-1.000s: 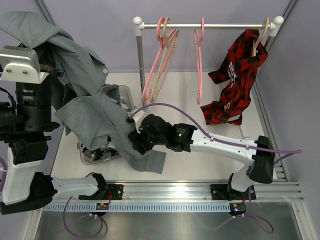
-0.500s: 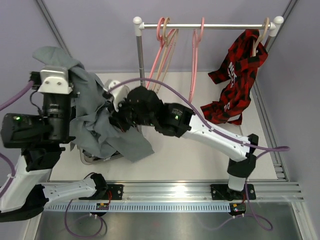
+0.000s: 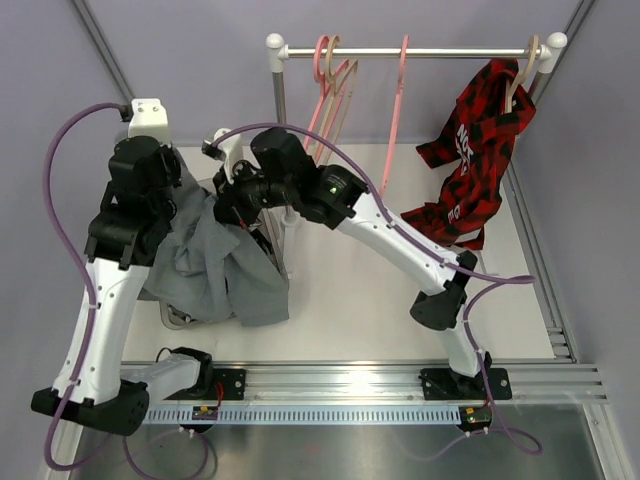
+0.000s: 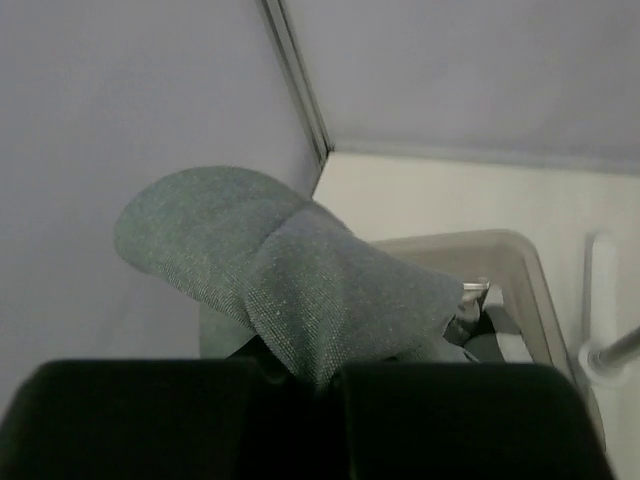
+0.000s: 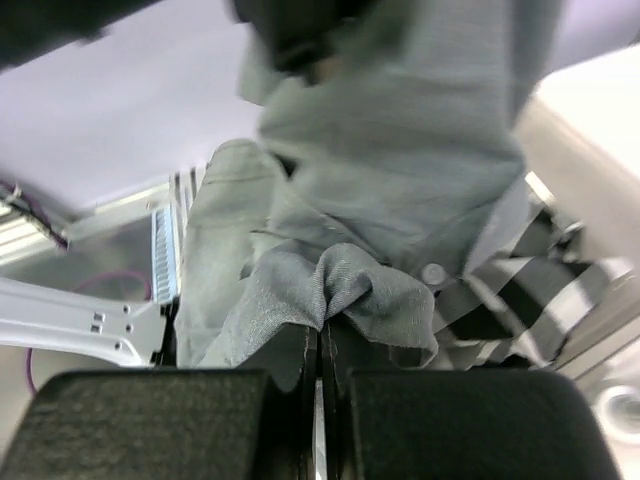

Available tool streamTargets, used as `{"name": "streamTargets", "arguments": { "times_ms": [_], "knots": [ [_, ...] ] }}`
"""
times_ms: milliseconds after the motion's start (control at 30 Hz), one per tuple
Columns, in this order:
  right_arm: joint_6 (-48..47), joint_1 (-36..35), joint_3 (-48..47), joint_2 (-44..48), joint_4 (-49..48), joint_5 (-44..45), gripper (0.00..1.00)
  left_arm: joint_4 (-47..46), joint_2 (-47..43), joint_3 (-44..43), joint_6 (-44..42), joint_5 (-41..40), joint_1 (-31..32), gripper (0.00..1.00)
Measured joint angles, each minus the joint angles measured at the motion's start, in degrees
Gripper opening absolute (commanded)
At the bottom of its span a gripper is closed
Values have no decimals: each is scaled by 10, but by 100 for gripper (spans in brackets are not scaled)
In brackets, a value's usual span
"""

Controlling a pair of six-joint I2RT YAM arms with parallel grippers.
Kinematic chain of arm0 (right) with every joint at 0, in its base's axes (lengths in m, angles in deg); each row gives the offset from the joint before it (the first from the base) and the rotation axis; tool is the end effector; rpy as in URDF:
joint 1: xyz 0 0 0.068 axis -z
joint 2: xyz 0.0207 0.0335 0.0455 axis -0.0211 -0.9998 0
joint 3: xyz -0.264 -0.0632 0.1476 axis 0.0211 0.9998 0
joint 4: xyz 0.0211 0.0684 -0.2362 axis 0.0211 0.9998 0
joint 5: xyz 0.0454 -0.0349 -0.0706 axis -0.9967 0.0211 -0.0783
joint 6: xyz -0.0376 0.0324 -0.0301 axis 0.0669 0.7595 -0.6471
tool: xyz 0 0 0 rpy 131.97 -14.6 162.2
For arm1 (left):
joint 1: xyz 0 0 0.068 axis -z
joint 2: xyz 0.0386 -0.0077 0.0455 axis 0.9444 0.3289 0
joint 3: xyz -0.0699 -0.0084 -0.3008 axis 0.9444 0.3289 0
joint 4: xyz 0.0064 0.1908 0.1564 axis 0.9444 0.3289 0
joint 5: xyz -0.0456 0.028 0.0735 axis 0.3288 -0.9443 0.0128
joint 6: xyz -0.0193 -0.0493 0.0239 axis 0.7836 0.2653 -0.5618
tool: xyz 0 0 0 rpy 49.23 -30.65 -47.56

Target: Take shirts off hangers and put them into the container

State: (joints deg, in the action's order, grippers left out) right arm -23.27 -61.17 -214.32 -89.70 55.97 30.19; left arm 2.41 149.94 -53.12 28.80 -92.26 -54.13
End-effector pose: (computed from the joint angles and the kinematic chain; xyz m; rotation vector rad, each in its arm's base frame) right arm 0.2172 0.4032 0.4943 -1.1741 1.6032 1.0400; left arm 0.1653 -0.0236 0.5237 -0.0991 1.7064 0.4371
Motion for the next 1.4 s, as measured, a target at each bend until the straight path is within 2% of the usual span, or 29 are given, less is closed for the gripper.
{"name": "streamTargets", "arguments": {
  "times_ms": [167,333,400,567,667,800,1000,1200,1233,1267,1300,1400],
  "knots": [
    [14,-2,13,-46,-3,-47,0,62,9,62,115,115,-86,0],
    [21,2,-22,-105,1,-66,0,80,10,96,172,217,-115,0],
    [21,7,-31,-114,1,-68,0,86,12,83,187,260,-125,0],
    [2,27,-35,-104,-9,-63,0,78,28,-12,221,362,-146,0],
    [-21,37,-35,-91,-21,-44,0,44,17,-11,251,425,-154,0],
    [-57,42,-24,-65,-46,-28,0,-6,-28,95,308,483,-176,0],
    [-125,42,-33,-55,-100,-27,0,-37,-107,268,394,529,-211,0],
    [-139,47,-114,-104,-153,-53,0,-72,-176,343,459,621,-267,0],
    [-134,50,-112,-107,-166,-62,0,-73,-180,345,462,631,-275,2],
    [-128,54,-111,-110,-176,-70,0,-72,-182,346,462,636,-283,14],
    [-120,59,-110,-115,-188,-78,0,-72,-182,346,460,640,-290,18],
    [-90,76,-103,-129,-214,-99,0,-65,-176,346,452,647,-313,19]
  ]
}}
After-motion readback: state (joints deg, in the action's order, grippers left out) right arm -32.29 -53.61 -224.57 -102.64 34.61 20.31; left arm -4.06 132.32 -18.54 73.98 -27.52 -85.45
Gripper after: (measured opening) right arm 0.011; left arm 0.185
